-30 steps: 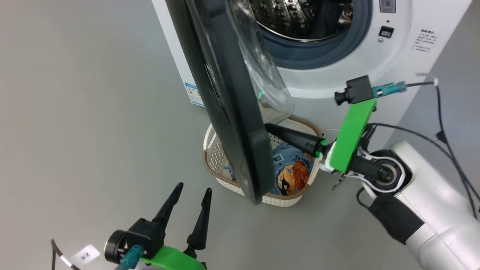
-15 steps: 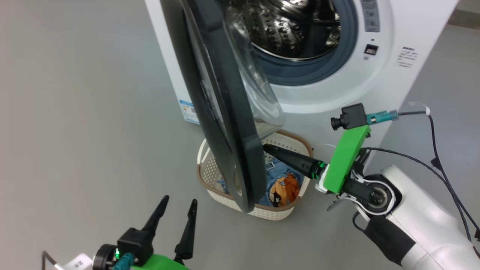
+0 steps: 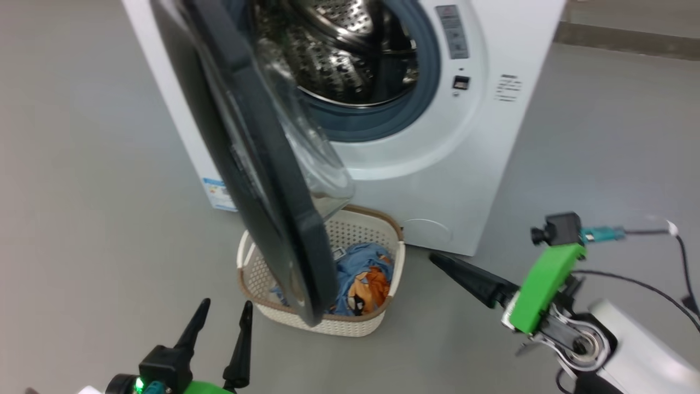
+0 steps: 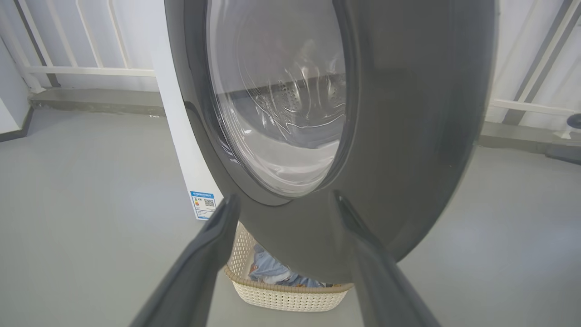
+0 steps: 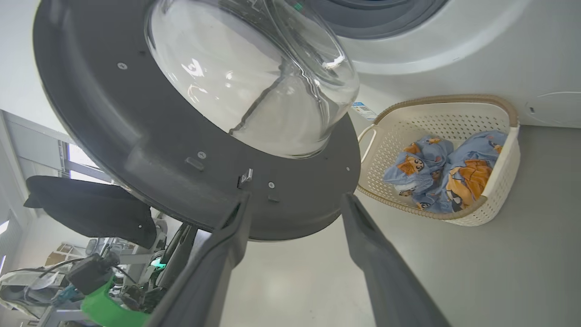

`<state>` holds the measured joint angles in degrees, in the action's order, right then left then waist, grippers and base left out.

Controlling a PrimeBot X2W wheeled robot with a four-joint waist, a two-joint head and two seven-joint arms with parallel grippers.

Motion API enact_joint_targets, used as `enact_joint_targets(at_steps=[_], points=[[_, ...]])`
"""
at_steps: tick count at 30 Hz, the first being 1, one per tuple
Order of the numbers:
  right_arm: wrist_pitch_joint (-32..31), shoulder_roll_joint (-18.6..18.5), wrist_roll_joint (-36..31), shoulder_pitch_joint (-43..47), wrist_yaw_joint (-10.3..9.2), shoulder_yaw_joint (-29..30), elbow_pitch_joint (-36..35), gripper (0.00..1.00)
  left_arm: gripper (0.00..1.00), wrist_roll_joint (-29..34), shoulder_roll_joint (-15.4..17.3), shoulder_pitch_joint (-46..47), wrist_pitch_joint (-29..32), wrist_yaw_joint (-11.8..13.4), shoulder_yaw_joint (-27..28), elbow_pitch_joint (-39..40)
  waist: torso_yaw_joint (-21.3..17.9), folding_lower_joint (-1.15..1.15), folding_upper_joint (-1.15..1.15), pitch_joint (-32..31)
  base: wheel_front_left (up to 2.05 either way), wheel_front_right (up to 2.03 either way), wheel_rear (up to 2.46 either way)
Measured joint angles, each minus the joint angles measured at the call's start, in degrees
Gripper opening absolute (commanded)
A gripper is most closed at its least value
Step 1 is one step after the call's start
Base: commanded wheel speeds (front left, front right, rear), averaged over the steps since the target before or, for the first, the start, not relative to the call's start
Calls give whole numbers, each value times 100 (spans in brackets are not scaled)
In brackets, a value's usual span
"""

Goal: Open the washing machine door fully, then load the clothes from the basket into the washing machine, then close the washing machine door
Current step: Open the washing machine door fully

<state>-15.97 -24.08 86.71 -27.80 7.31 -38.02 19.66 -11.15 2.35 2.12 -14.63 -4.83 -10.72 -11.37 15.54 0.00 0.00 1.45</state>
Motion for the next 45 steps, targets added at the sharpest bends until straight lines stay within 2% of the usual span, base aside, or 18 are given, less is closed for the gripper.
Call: enact_joint_targets(at_steps=[10,15,20,25,31,36,42,45], points=[[756,-490,-107,567,0,-34,-67,100,100,46,1,-187,0,-103,269,42,-444,0,0,-99,0,0,0],[1273,-786,-441,822,0,-246,-38,100,100,46,1,-249,0,-108,403,65,-623,0,0,-137,0,0,0],[1785,-1023,-498,1059,0,-411,48,100,100,45,1,-410,0,-110,519,105,-787,0,0,-176,0,0,0],[2530,-1348,-736,1287,0,-592,357,100,100,45,1,-468,0,-148,598,149,-947,0,0,-196,0,0,0],[3005,-1361,-1206,1389,1,-536,896,100,100,43,1,-543,0,-140,675,189,-1101,0,0,-186,0,0,0],[3021,-1060,-2101,1624,1,738,969,100,100,42,1,-580,0,-99,725,214,-1196,0,0,-157,0,0,0],[3028,-430,-3580,2446,1,2457,474,100,100,32,1,-578,0,-99,742,254,-1220,1,0,-118,0,0,0],[3028,-160,-4339,2743,1,3077,158,100,100,32,1,-577,0,-98,740,270,-1195,1,0,-108,0,0,0]])
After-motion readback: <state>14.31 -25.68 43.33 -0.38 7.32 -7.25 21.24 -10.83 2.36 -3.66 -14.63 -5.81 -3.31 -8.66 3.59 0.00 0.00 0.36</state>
